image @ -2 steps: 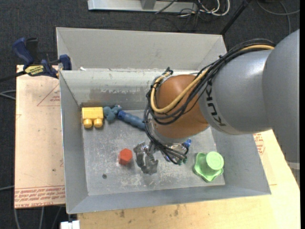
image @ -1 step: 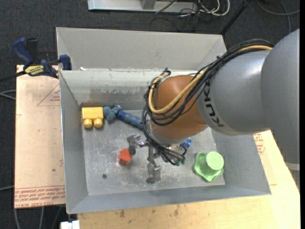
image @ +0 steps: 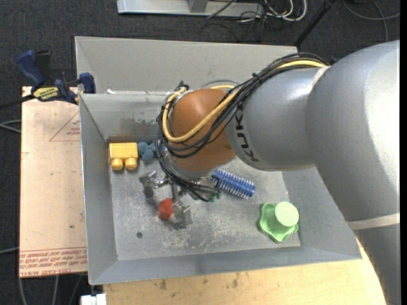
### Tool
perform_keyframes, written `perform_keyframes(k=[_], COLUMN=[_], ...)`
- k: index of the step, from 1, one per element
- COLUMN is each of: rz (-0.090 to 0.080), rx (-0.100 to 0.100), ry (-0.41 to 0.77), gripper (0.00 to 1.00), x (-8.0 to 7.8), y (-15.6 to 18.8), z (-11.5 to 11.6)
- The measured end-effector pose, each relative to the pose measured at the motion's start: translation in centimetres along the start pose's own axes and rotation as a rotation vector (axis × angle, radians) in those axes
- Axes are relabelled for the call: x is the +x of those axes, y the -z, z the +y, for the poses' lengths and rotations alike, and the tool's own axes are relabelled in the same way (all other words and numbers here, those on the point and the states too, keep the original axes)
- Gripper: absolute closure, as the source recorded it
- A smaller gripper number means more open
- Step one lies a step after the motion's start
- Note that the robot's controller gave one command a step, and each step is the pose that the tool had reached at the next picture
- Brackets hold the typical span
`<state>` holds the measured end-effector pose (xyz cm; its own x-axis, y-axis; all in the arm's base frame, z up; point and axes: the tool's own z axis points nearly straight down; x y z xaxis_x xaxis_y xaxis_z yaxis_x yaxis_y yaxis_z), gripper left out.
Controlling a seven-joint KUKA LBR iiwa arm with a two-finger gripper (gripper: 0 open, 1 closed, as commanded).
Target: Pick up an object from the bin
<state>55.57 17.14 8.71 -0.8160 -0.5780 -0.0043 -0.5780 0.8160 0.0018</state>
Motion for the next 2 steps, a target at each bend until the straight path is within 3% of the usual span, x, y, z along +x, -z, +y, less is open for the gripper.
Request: perform_keyframes(k=[1, 2], rz=[0.002, -0.008], rx=[0.0, 0.005], ry=[-0.004, 0.002], gripper=[1.0, 1.0], x=[0.1, -0.2], y=[0.2, 20.1], z=[-0.2, 0.1])
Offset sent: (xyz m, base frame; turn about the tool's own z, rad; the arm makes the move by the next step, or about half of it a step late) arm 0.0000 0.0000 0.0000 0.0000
